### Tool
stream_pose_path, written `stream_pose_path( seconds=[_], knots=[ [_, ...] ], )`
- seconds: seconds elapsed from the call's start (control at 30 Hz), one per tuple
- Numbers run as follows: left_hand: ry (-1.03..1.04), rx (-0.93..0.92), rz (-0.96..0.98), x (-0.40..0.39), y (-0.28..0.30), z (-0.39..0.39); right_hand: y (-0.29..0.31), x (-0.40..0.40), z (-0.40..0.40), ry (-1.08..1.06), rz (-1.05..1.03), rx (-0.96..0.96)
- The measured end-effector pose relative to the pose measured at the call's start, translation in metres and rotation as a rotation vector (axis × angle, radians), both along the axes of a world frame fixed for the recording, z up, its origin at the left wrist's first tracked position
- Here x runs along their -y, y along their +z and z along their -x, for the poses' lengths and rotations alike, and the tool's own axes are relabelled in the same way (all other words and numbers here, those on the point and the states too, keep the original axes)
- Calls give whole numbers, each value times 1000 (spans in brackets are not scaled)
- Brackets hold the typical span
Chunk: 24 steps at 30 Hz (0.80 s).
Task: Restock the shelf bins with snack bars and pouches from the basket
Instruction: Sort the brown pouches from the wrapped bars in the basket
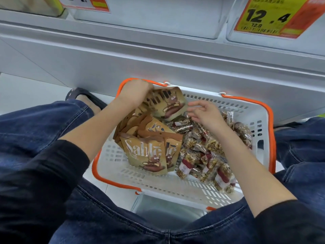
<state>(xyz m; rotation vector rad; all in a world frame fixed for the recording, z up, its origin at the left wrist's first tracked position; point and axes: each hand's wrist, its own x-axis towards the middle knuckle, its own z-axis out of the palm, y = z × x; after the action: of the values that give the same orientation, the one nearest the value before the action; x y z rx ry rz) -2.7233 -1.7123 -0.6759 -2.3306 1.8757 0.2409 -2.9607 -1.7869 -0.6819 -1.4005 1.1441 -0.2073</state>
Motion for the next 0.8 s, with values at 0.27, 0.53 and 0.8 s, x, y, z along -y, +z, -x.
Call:
stream_pose_path(
  seconds=[0.27, 0.53, 0.8],
  knots=[
    [-431, 336, -127, 21, 32, 12, -26, 0, 8, 44, 116, -137],
    [-12, -132, 12, 13, -10, 7, -82, 2, 8, 673, 568, -465],
    [13, -96, 22, -10, -31, -17, -111, 25, -34, 1180, 615, -649]
  ],
)
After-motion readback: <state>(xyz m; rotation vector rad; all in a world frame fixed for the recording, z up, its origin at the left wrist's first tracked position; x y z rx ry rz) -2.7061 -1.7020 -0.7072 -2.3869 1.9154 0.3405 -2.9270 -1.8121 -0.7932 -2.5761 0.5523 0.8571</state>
